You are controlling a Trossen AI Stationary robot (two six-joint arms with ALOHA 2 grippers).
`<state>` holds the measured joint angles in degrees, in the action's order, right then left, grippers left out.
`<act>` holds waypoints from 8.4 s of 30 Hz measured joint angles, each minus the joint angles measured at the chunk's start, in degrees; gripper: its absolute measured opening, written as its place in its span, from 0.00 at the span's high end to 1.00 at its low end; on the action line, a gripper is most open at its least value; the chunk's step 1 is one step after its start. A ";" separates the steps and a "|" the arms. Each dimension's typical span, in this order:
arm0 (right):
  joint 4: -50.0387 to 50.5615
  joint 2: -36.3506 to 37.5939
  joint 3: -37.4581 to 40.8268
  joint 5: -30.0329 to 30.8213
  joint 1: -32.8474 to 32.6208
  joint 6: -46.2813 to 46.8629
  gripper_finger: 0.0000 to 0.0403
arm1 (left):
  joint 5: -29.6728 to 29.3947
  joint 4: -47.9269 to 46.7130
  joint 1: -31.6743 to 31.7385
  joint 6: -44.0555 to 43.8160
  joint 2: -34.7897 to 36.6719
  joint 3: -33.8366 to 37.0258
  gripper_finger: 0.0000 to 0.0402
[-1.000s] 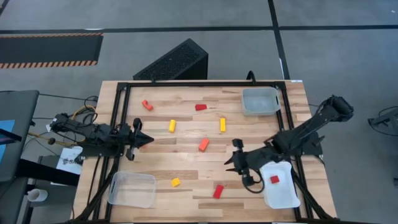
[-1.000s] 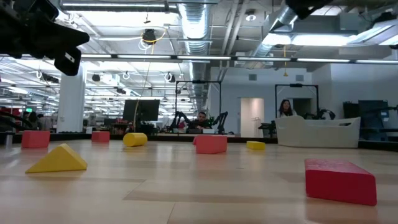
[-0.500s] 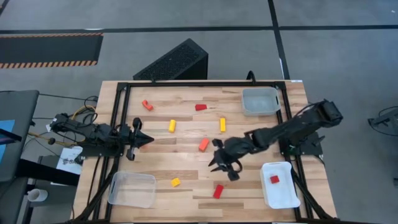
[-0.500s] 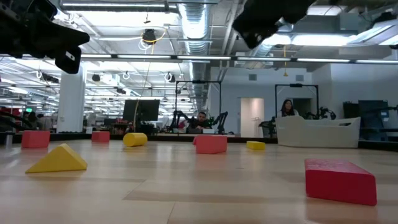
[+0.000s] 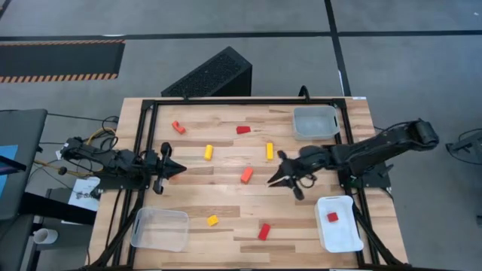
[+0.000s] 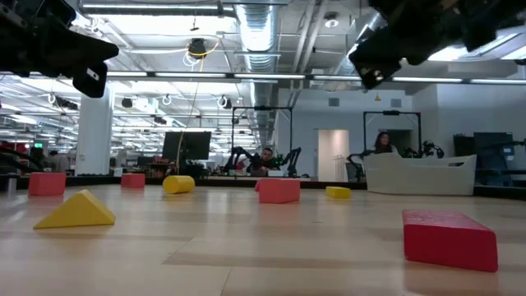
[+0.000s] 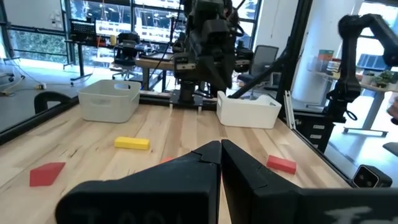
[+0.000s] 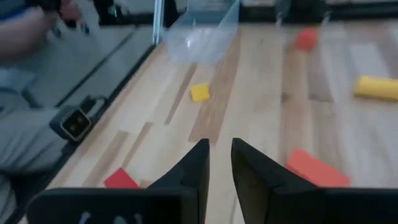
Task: Sort & place blocks by color
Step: Put the top orange block into the transparent bin, then put the top right yellow block into the gray bin
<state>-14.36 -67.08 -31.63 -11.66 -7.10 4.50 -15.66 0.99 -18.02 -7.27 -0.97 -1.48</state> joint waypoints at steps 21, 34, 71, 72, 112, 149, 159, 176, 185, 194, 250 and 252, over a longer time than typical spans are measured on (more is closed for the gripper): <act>1.30 27.24 12.08 11.85 1.81 -6.53 0.78 | -11.24 -0.30 0.04 1.75 -6.23 -5.87 1.00; 1.25 27.25 13.29 11.82 4.36 -7.44 0.78 | -19.36 -30.90 10.21 -15.05 -38.24 -29.96 0.79; 1.79 27.29 13.22 11.43 4.94 -7.55 0.78 | 7.26 -43.39 61.24 4.83 -84.14 -46.71 0.34; 1.83 27.29 13.22 11.43 4.94 -7.55 0.78 | 6.65 -43.30 61.24 5.18 -84.86 -47.24 0.34; 4.51 27.29 13.20 11.56 4.94 -7.11 0.78 | 8.52 -53.14 58.07 9.60 -88.98 -53.32 0.99; 1.46 27.29 13.20 11.54 4.85 -6.02 0.78 | 13.50 -54.43 -34.83 -66.90 -86.39 -61.18 1.00; 1.02 27.29 13.20 11.62 2.78 -5.89 0.78 | 16.26 -42.52 -35.04 -64.72 -89.19 -53.95 1.00; -0.96 27.29 13.20 11.67 2.65 -6.02 0.78 | 19.48 -39.95 -34.47 -66.67 -88.50 -46.80 0.93; -1.10 27.29 13.20 11.67 2.65 -6.04 0.78 | 19.82 -39.42 -34.45 -69.37 -88.52 -47.11 0.72; -1.12 27.29 13.20 11.69 2.67 -6.04 0.78 | 14.62 -50.13 -34.60 -69.62 -85.50 -57.09 0.56; 11.64 -3.90 -0.58 23.68 16.80 16.12 0.78 | -20.21 32.15 3.26 2.04 -61.87 -25.65 0.83; 11.69 -6.88 -2.47 23.72 17.07 16.10 0.78 | -20.26 34.67 3.13 1.53 -61.13 -23.89 0.83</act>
<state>-2.67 -73.96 -34.10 12.06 9.98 20.60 -35.92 35.67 -14.90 -5.74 -62.11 -25.37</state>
